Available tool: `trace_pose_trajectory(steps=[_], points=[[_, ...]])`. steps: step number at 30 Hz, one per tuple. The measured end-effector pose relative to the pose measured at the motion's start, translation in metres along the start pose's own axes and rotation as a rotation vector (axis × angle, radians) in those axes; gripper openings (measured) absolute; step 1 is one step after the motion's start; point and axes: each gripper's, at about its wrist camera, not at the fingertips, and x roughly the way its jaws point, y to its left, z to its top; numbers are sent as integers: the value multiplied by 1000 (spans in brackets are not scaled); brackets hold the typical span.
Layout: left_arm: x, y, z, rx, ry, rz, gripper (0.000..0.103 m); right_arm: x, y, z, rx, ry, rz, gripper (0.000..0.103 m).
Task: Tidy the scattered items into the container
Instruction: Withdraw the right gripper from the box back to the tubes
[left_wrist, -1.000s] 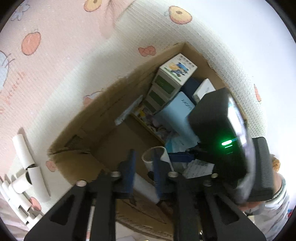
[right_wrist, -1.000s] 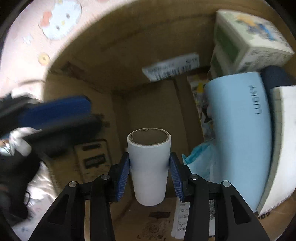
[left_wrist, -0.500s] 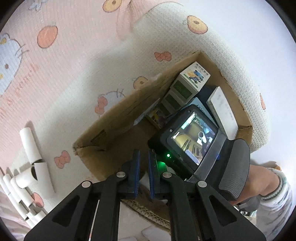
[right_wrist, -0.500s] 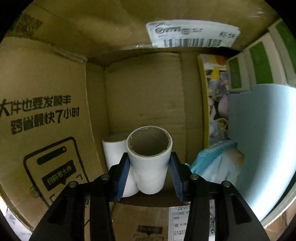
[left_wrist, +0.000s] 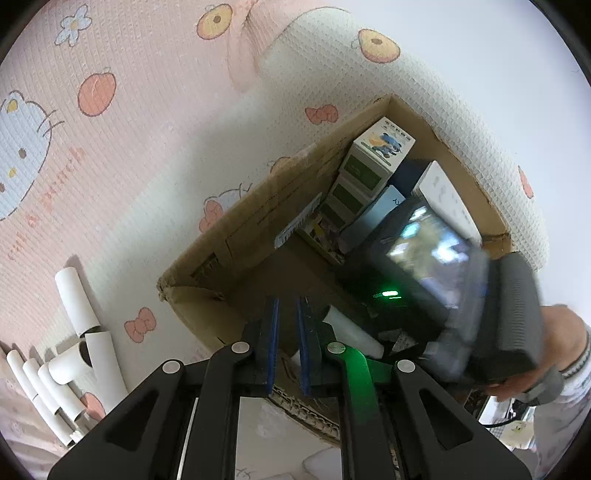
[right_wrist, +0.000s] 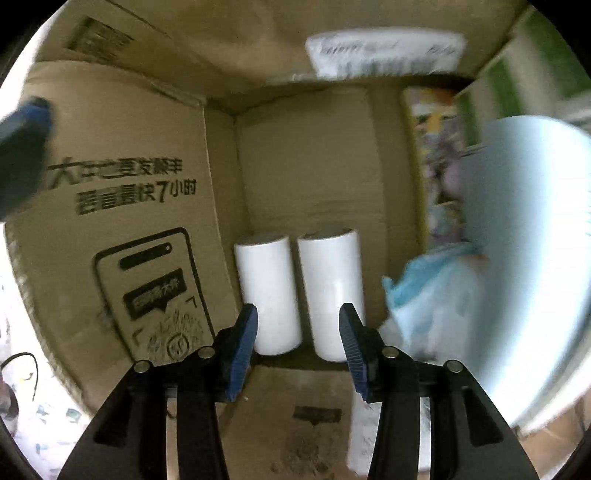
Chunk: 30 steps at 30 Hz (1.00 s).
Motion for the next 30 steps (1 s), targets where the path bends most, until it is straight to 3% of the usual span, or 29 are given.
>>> trace_pose_trajectory(steps=[4,6,9,14,17,20,25,30], points=[[-2,-7,-4,35,-25,45,17,-35,0,-23,51,-144,-80,43],[-3,-9,-6,46,-34,51,27,-50,2,-36,51,-208,-125,44],[-5,-11,-11,49,-37,32,36,-64,6,-53,58,-276,-173,45],[-22,-13,-35,49,-72,-17,38,-68,49,-75,61,-375,-263,48],[-37,-12,-49,36,-134,-15,42,-66,65,-89,58,-417,-300,51],[-45,-8,-59,11,-139,-39,45,-66,87,-121,35,-436,-324,53],[-57,-10,-78,57,-193,41,47,-55,102,-130,21,-463,-350,55],[-64,3,-102,38,-224,46,51,-56,115,-146,45,-538,-417,56]])
